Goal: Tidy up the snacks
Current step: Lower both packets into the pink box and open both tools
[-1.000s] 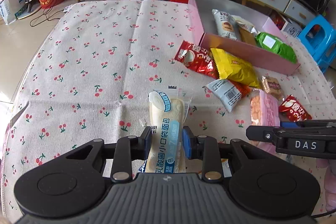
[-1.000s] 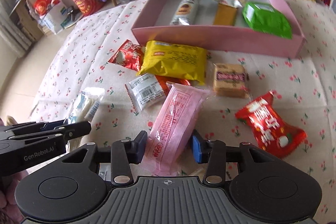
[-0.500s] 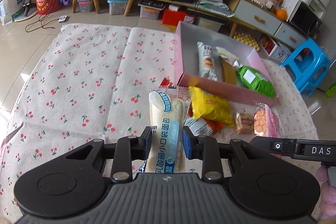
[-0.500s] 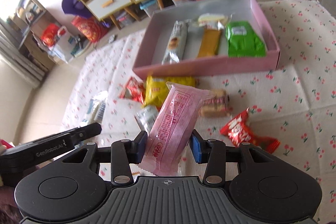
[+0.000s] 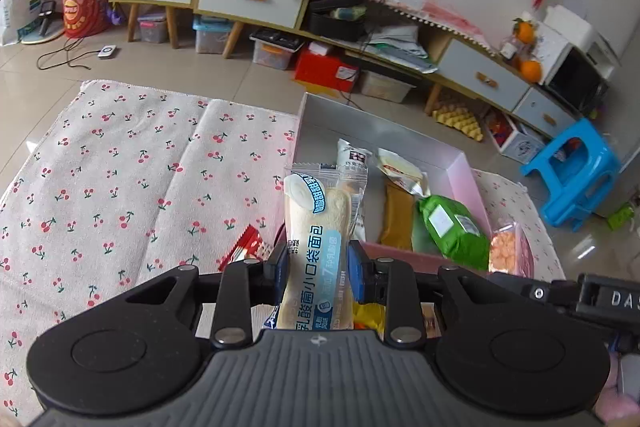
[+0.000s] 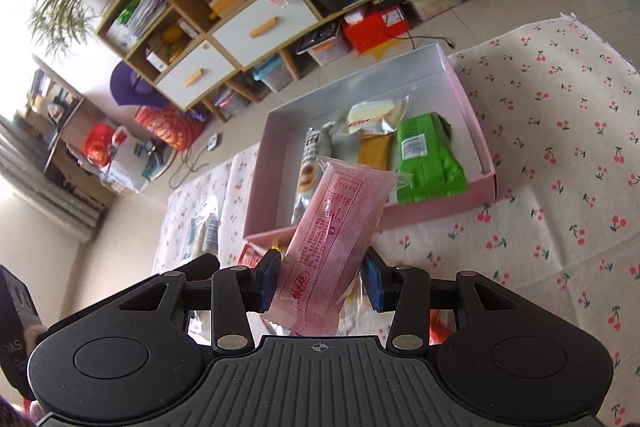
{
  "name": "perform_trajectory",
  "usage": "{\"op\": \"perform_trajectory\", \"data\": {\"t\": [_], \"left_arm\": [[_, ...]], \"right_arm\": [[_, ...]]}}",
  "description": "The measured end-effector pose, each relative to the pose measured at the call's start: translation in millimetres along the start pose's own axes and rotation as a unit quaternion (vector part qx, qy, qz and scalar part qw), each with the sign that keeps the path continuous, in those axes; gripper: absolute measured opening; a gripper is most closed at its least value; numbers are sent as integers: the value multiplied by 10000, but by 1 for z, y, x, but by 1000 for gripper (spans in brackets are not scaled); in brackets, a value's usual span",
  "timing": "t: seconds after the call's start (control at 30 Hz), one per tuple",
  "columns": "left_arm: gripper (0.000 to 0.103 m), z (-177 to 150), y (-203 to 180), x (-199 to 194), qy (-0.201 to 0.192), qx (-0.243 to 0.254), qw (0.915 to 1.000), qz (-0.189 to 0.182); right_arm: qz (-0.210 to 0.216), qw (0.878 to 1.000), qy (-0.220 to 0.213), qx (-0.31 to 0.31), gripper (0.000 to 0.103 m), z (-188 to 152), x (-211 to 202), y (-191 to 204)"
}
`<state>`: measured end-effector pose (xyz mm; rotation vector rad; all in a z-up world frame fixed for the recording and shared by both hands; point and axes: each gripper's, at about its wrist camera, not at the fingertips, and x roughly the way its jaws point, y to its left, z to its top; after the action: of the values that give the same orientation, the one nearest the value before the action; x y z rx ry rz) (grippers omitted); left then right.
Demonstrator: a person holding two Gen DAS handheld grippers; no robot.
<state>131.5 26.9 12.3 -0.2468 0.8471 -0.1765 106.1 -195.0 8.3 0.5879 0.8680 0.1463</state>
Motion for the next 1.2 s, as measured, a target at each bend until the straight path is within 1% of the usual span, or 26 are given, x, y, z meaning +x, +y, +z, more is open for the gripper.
{"op": "perform_trajectory", "data": {"t": [0.13,0.23,0.43,0.53,0.7,0.83,1.03,1.07,1.1,1.13,1.2], "left_arm": [[27,12,-10,10,-108,46,9999,-65],[27,17,-16,26,-138,171,9998,-29],[28,16,-14,53,-152,89,9998,-102],[28,15,-15,63,-64,130,9999,-27],[28,18,-18,69,-155,310,9994,-7],[28,21,-18,74,-125,264,9996,13],[29,21,-19,76,-181,331,9993,63],[30,21,-18,76,-189,306,9993,74],[35,22,-18,76,-199,281,9994,89],[43,22,-17,75,-186,273,9994,70],[51,24,-16,73,-219,240,9995,43]], "right_arm": [[-150,9999,-66,-14,42,17,11,-3],[-105,9997,-195,37,43,32,19,-7],[26,9989,-465,13,43,51,39,-17],[55,9988,-479,18,43,54,52,-26],[12,9992,-405,16,43,56,69,-35],[69,9990,-435,23,43,57,74,-38],[105,9987,-506,-16,45,57,75,-39],[104,9985,-530,3,45,57,74,-39],[95,9985,-541,8,46,58,73,-39],[89,9985,-536,12,50,59,73,-40],[107,9982,-584,56,65,58,69,-40]]}}
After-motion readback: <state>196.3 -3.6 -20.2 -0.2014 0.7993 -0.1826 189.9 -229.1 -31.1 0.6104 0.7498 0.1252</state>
